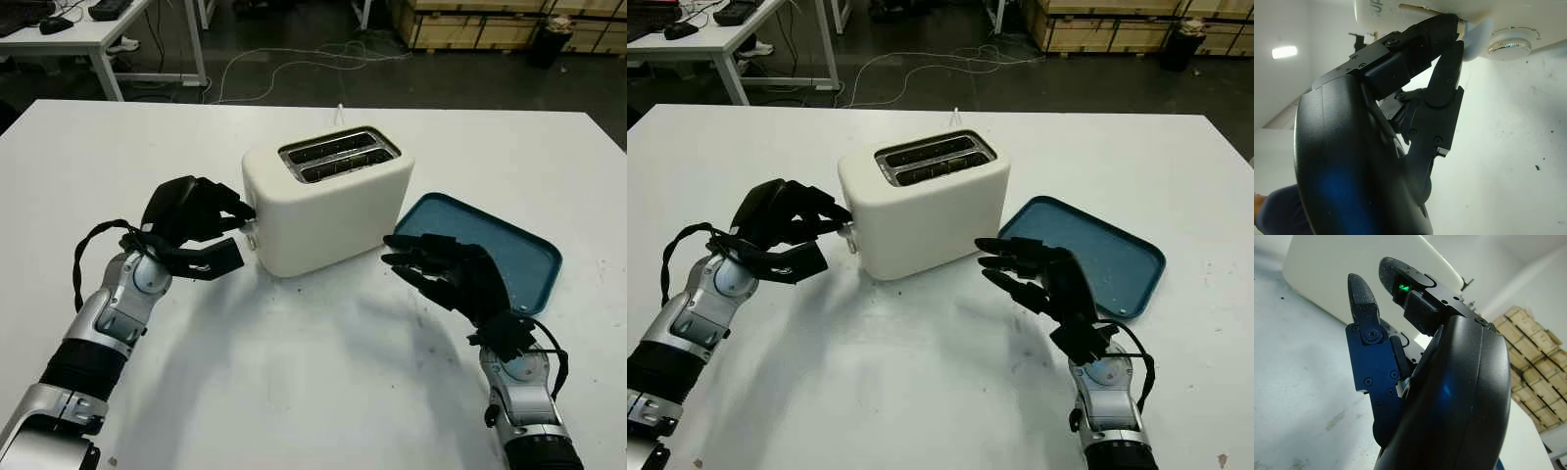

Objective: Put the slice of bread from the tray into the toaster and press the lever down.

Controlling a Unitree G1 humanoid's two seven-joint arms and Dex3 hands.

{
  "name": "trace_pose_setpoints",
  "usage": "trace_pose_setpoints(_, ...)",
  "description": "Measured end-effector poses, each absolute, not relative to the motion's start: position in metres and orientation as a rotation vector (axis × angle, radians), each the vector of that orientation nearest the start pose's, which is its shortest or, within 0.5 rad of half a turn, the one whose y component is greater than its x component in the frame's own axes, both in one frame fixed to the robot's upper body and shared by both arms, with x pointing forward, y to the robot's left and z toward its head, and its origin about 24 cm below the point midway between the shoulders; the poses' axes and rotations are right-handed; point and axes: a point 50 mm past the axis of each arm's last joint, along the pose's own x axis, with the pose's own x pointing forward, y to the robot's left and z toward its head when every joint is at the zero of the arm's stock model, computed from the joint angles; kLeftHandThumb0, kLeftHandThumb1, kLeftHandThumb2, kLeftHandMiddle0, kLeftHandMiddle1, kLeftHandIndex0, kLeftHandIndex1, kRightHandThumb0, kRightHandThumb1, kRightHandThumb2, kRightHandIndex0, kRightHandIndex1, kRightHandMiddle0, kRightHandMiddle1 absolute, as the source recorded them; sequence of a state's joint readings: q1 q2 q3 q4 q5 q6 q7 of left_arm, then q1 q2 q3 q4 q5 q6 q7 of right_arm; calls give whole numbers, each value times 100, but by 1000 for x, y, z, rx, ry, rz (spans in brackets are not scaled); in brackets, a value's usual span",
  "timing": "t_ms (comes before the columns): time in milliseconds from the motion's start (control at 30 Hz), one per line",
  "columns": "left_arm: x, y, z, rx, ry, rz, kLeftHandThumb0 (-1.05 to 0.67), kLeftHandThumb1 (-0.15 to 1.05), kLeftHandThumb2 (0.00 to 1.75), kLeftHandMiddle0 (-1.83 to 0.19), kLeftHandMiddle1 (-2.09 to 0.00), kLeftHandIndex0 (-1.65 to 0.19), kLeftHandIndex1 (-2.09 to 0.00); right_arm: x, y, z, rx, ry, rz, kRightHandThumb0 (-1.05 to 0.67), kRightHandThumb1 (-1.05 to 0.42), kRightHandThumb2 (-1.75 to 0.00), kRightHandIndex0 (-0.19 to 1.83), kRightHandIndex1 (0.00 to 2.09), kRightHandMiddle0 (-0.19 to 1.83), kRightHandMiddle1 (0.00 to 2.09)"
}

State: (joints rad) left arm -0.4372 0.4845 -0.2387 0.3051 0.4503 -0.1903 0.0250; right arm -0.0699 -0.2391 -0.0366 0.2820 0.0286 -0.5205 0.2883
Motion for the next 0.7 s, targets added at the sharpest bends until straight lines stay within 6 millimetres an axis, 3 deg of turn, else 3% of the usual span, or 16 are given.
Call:
trace_pose_setpoints(100,327,172,109,986,-311,-219,-32,78,0,-97,-126,-133,-6,256,-189,49,-257,-279,278,-38,-90,0,109,0,99,0)
trace_pose_setpoints(433,327,172,109,986,-312,-220,-31,78,0,-99,-117,-133,-6,256,-190,49,-259,-279,277,-39,-90,0,109,0,99,0)
trace_pose_setpoints(700,330,169,108,974,-308,-216,-30,80,1,-94,-129,-133,-7,256,-191,49,-259,-279,273,-40,-89,0,110,0,99,0)
